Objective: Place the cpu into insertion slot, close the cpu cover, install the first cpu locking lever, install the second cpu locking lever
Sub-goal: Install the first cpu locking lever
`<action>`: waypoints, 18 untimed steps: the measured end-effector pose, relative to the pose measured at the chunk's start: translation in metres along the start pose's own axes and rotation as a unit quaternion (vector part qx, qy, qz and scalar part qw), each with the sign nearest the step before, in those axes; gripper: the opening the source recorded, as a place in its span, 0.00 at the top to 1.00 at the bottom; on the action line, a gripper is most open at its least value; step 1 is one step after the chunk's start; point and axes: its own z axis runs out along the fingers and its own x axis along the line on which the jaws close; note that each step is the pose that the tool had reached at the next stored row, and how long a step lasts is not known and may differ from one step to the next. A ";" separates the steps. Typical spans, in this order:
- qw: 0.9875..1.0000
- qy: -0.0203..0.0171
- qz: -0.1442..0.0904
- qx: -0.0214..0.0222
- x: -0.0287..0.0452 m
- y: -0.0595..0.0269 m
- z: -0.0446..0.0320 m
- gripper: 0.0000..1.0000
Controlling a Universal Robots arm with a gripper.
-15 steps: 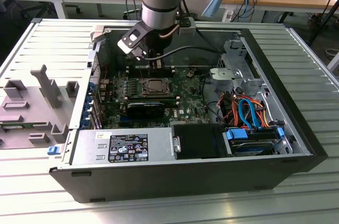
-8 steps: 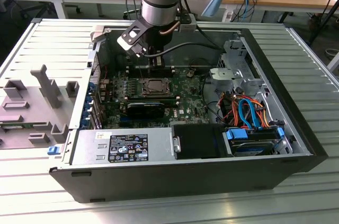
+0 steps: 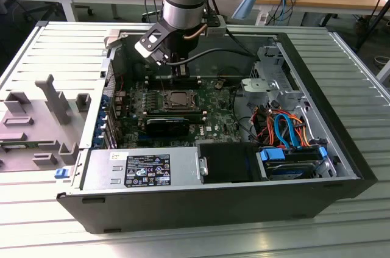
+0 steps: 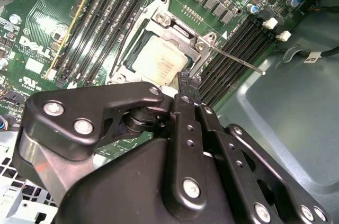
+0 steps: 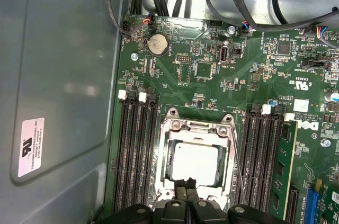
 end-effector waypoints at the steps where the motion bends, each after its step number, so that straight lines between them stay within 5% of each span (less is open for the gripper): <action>1: 1.000 0.000 0.000 0.000 0.0000 0.0000 0.0000 0.89; 18: 1.000 -0.001 -0.017 0.002 0.0000 0.0000 0.0000 0.89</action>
